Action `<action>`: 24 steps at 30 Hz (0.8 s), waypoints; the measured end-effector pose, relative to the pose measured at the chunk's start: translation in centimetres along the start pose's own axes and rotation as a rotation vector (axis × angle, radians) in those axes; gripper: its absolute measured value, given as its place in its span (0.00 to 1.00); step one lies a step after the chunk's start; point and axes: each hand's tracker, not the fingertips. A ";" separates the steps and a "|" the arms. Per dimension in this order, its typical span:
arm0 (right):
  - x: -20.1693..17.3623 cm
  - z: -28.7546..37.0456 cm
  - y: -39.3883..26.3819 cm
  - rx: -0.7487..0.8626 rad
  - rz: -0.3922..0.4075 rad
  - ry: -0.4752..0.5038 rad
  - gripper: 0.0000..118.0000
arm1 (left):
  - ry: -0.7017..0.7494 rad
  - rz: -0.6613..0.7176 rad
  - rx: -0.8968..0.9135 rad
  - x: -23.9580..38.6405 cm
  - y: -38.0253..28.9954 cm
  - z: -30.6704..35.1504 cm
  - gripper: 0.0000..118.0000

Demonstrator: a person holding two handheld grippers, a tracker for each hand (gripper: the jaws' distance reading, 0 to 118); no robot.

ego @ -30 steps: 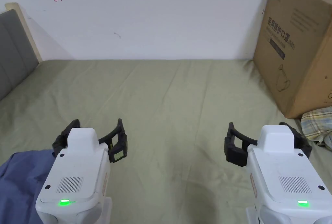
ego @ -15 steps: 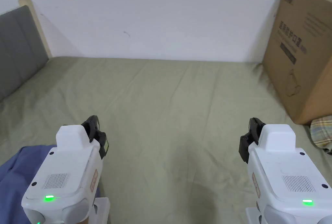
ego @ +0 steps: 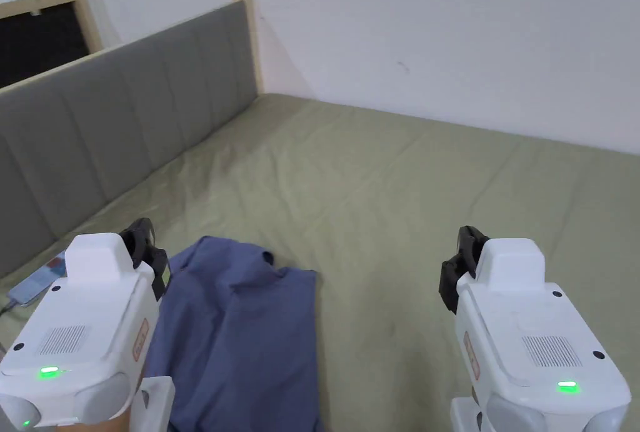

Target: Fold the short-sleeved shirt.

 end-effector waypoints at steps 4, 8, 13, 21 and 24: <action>-3.8 -1.3 0.1 0.011 0.002 0.087 0.01 | 0.085 -0.008 -0.005 -4.4 0.1 1.5 0.00; -6.2 -2.1 0.2 0.008 0.003 0.145 0.01 | 0.142 -0.006 -0.019 -7.0 0.3 2.8 0.00; -7.2 -2.6 0.1 0.002 0.004 0.174 0.01 | 0.170 -0.010 -0.038 -8.8 -0.3 2.3 0.00; -5.2 -3.1 0.1 -0.002 0.018 0.139 0.01 | 0.033 -0.004 -0.203 -6.3 -1.2 -1.4 0.00; -4.0 -3.2 0.0 -0.005 0.019 0.108 0.01 | -0.040 0.014 -0.286 -5.0 -2.3 -4.5 0.00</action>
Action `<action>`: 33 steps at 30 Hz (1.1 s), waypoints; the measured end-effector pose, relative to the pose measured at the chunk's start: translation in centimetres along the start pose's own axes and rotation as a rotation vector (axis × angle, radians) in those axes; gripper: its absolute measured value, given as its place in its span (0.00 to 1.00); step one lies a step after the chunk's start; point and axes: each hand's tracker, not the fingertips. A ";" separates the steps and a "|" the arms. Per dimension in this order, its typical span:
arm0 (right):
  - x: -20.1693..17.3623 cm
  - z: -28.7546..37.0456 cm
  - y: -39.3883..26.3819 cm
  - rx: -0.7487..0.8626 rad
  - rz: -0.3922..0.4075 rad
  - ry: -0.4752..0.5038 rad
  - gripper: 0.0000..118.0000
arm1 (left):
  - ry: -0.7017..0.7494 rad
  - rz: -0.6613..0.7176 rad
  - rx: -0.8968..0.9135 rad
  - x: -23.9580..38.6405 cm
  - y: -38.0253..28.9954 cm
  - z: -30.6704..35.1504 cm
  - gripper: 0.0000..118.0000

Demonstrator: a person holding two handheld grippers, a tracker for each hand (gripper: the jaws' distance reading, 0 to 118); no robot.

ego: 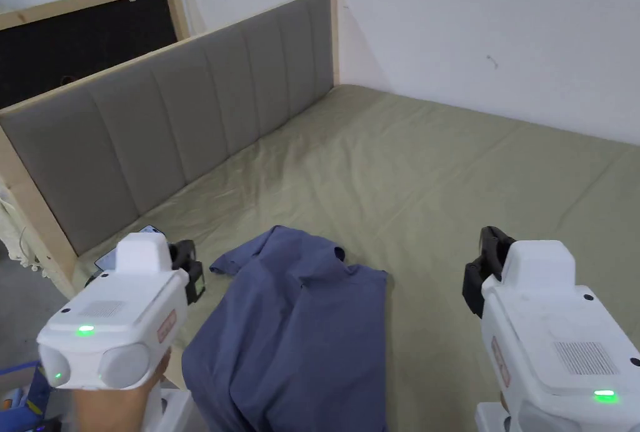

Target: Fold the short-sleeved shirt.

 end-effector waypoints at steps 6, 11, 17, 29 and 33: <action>2.6 -0.3 -0.6 -0.022 0.013 -0.066 0.01 | -0.143 0.027 -0.235 3.2 -1.3 -7.3 0.00; 4.5 -0.4 -1.5 -0.053 0.018 -0.112 0.01 | -0.189 0.090 -0.436 5.8 -3.6 -13.1 0.25; 6.6 -0.3 -2.7 -0.090 0.022 -0.155 0.01 | -0.117 0.022 -0.688 8.3 -7.3 -17.5 0.94; 9.9 0.8 -5.1 -0.159 -0.005 -0.220 0.01 | -0.120 -0.032 -0.763 11.0 -11.4 -18.0 0.25; 10.5 1.3 -5.1 -0.158 -0.027 -0.227 0.01 | -0.108 -0.068 -0.739 11.7 -11.3 -16.9 0.02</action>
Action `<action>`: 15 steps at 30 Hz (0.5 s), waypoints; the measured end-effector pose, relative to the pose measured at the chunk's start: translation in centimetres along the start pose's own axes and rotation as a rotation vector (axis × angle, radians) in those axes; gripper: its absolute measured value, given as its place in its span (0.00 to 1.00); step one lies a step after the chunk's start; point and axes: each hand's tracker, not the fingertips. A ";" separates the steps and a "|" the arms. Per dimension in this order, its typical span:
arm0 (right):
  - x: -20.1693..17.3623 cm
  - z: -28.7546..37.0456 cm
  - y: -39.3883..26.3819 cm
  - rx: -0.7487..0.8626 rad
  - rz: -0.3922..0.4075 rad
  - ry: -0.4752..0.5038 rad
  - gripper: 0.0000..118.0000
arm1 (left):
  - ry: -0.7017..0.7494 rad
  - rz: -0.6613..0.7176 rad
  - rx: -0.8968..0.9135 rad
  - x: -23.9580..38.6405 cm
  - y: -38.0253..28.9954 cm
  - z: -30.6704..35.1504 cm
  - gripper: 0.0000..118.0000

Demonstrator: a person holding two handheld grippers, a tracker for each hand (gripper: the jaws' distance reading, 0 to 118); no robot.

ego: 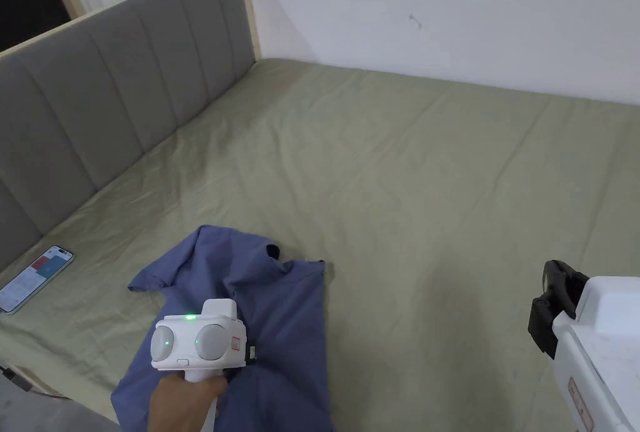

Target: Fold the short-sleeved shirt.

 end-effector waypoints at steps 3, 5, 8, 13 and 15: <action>0.7 0.7 0.3 0.013 -0.016 -0.002 0.01 | -0.071 0.084 0.060 -0.8 0.0 1.7 0.01; 1.2 1.1 0.5 0.023 -0.019 -0.007 0.01 | -0.130 0.117 0.108 -1.1 0.0 3.7 0.01; 1.9 1.8 0.7 0.036 -0.030 -0.019 0.01 | -0.205 0.134 0.177 -1.7 0.7 6.2 0.00; 3.3 3.3 1.0 0.058 -0.061 -0.033 0.01 | -0.278 0.065 0.278 0.7 1.8 12.3 0.00; 3.8 4.0 1.2 0.070 -0.066 -0.042 0.01 | -0.308 0.021 0.328 2.1 2.7 14.1 0.00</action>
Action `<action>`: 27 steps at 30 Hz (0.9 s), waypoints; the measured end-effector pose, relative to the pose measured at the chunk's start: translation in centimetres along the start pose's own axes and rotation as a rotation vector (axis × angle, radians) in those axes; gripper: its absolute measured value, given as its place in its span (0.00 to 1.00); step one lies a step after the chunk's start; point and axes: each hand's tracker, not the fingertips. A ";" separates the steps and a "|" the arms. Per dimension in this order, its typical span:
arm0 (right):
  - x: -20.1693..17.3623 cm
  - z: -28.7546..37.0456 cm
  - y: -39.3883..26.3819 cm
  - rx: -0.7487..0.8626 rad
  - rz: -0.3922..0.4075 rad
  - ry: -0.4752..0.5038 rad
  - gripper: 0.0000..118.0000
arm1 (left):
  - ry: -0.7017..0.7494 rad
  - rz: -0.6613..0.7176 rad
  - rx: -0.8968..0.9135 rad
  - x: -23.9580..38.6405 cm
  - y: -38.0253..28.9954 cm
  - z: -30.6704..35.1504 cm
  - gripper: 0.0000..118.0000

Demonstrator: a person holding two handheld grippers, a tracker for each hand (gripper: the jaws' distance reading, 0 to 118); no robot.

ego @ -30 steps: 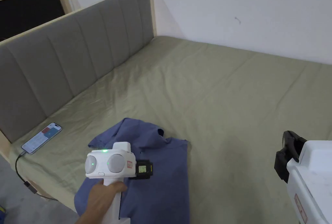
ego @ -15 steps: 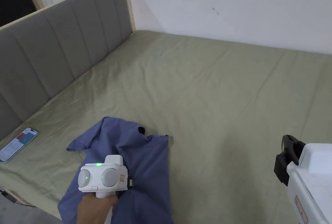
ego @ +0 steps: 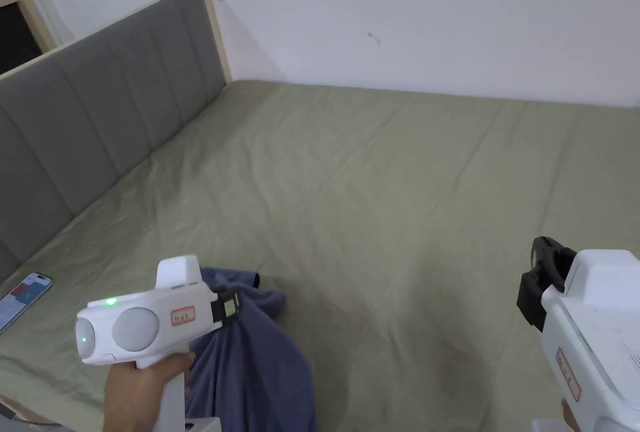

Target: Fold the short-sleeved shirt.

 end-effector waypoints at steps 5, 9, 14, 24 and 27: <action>1.8 2.0 0.7 0.034 -0.021 -0.031 0.01 | -0.123 -0.126 0.086 6.3 4.6 3.2 0.00; 3.6 3.8 1.4 0.065 -0.027 -0.068 0.01 | -0.209 -0.245 0.134 11.9 7.5 4.8 0.00; 6.3 6.3 2.2 0.102 -0.033 -0.137 0.01 | -0.310 -0.364 0.163 18.9 9.3 5.5 0.00; 10.8 11.1 3.2 0.137 -0.014 -0.286 0.01 | -0.539 -0.464 0.112 30.1 6.9 3.7 0.00; 11.6 12.0 3.1 0.137 -0.008 -0.323 0.01 | -0.582 -0.503 0.059 32.4 4.6 2.5 0.00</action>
